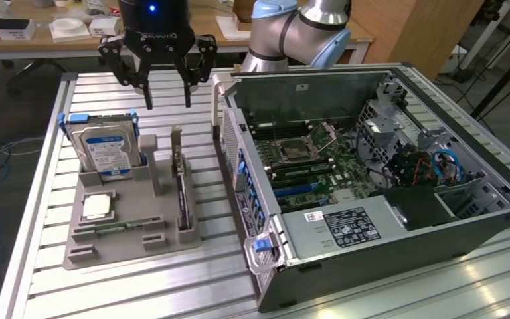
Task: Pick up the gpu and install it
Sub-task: 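Pick up the gpu and move the gpu toward the slot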
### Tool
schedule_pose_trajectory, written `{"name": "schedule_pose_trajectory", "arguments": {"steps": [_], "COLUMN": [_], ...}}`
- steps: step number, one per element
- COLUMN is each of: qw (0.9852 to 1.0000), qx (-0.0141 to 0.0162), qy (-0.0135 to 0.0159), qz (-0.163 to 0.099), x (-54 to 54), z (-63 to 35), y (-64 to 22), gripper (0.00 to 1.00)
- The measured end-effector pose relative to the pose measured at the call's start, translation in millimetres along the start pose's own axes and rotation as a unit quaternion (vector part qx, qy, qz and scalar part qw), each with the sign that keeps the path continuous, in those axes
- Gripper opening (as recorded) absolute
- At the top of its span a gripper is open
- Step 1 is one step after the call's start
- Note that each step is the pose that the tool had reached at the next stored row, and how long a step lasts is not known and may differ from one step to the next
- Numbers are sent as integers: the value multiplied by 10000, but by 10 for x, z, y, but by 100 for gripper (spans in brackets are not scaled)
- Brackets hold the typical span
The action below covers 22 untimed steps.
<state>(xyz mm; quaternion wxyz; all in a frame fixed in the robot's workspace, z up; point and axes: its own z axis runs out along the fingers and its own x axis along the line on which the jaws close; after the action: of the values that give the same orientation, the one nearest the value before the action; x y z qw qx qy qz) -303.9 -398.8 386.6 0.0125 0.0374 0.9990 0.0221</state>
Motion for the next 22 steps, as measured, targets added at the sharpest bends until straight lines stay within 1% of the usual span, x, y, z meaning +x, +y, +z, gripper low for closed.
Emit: {"name": "schedule_pose_trajectory", "arguments": {"steps": [4, 5, 7, 11, 17, 22], "qw": [10000, 10000, 10000, 10000, 10000, 10000], "qx": [2, 10, 15, 16, 20, 20], "qy": [0, -1, 0, -1, -2, -2], "qz": [0, 0, -1, -1, -1, -1], "x": [1, 0, 0, 0, -2, -2], "z": [11, 12, 14, 38, 120, 208], "y": [-2, -2, -3, -13, -65, -102], "gripper": [59, 59, 59, 59, 59, 59]}}
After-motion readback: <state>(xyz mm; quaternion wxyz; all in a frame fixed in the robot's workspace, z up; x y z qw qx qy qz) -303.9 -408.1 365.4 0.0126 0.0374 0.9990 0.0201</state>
